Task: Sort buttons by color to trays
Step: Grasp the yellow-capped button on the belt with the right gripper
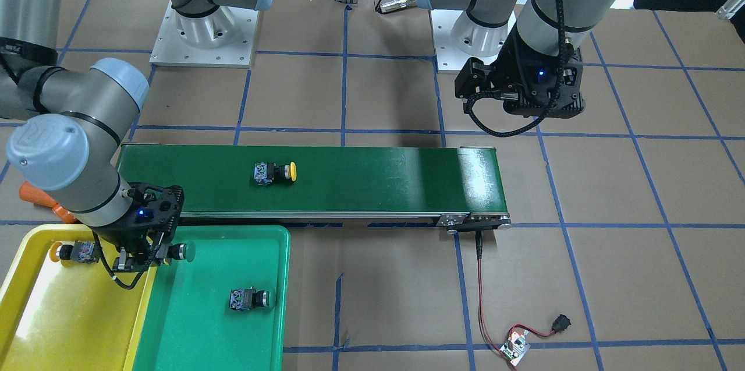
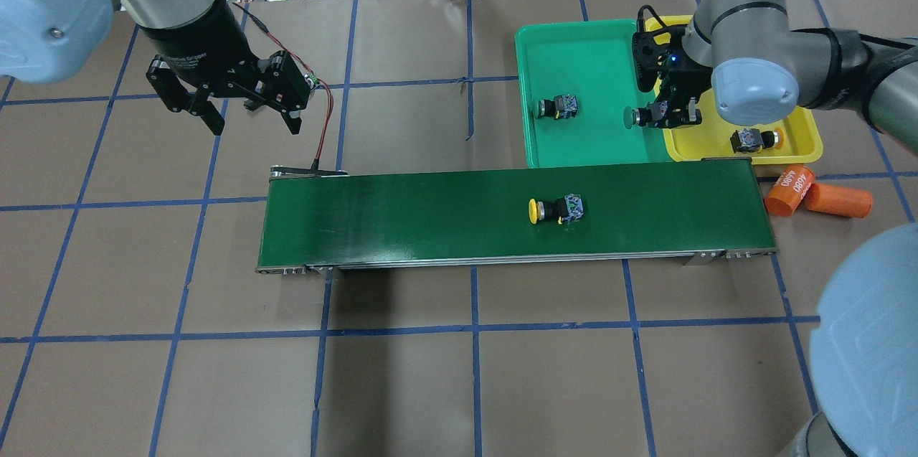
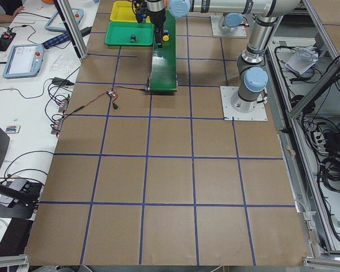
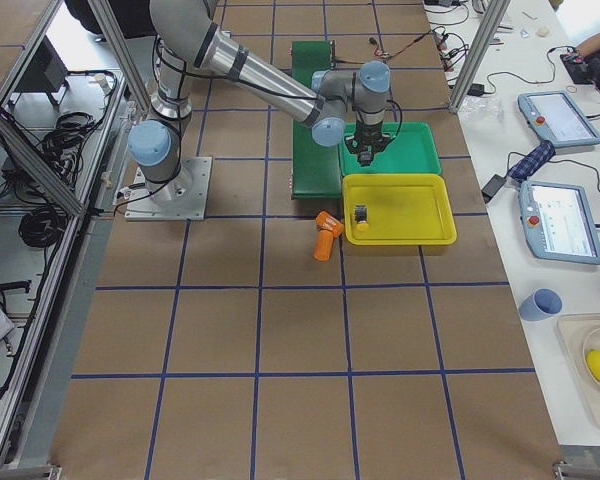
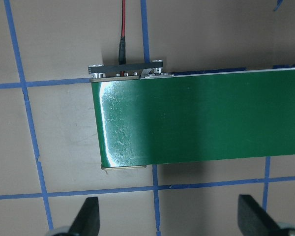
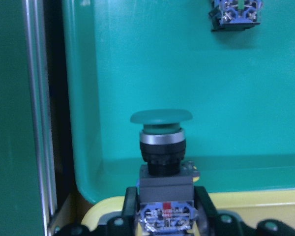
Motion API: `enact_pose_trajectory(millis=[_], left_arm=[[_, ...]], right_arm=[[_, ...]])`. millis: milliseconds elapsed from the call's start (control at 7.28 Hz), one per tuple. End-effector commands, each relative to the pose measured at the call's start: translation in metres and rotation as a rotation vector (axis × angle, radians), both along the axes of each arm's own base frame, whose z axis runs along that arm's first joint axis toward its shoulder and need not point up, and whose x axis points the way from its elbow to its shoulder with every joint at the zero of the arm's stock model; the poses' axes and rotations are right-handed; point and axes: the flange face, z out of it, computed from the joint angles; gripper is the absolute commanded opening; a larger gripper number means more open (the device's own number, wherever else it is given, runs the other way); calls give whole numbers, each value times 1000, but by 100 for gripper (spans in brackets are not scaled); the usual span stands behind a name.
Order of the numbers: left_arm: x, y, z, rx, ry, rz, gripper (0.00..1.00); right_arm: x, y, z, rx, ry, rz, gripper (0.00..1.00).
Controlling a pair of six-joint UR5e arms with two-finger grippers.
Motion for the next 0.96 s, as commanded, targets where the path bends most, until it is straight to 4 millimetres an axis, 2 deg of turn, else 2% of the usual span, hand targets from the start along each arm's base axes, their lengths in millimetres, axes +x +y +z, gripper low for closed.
enact_pose_trajectory(millis=[0,137,275,412,549,687,824], left_arm=[[-1,1,1,-3,3,-2,100],[-1,1,1,-1,2,-1,100],[-1,1,1,-1,2,-1,100],[-1,0,-1,2,2,-1,100],[-1,-2,-4,8,4,-1,100],[-1,-2,-4,8,4,-2,100],[-1,-1,-3,5,2,-2,100]], right_arm=[[3,0,-9,17,-11,16,100],[0,3,-1,25,-9,14,100],[0,17,30,25,-2,18,100],[7,47,47,60,-10,34,100],[11,88,43,76,-10,61,100],[16,117,39,63,-5,67,100],[18,132,27,77,-1,76,100]])
